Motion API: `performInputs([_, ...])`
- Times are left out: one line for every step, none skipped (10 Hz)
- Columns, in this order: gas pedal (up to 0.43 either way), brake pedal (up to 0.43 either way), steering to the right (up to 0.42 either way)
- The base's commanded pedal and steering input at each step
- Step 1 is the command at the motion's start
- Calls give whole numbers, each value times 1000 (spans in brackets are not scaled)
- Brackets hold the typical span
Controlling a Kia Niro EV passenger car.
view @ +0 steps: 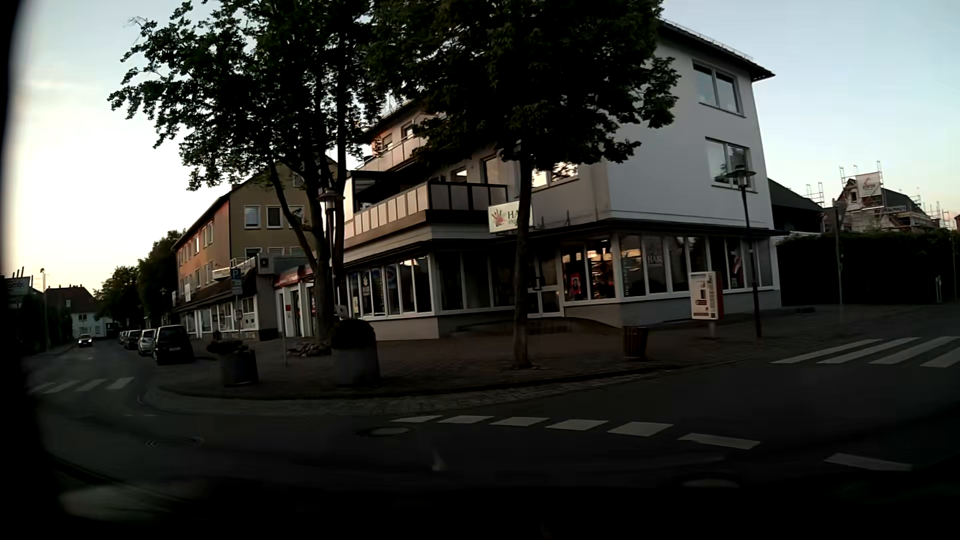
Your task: Follow the waypoints while adhering to traffic rules and regulations
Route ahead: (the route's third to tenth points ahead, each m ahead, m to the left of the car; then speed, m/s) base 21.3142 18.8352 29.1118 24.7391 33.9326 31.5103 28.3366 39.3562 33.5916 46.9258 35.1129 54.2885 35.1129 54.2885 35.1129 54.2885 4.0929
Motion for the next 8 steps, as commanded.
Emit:
performInputs([28, 6, -387])
performInputs([20, 6, -399])
performInputs([20, 6, -429])
performInputs([20, 6, -471])
performInputs([20, 6, -506])
performInputs([20, 6, -560])
performInputs([20, 6, -609])
performInputs([20, 6, -625])
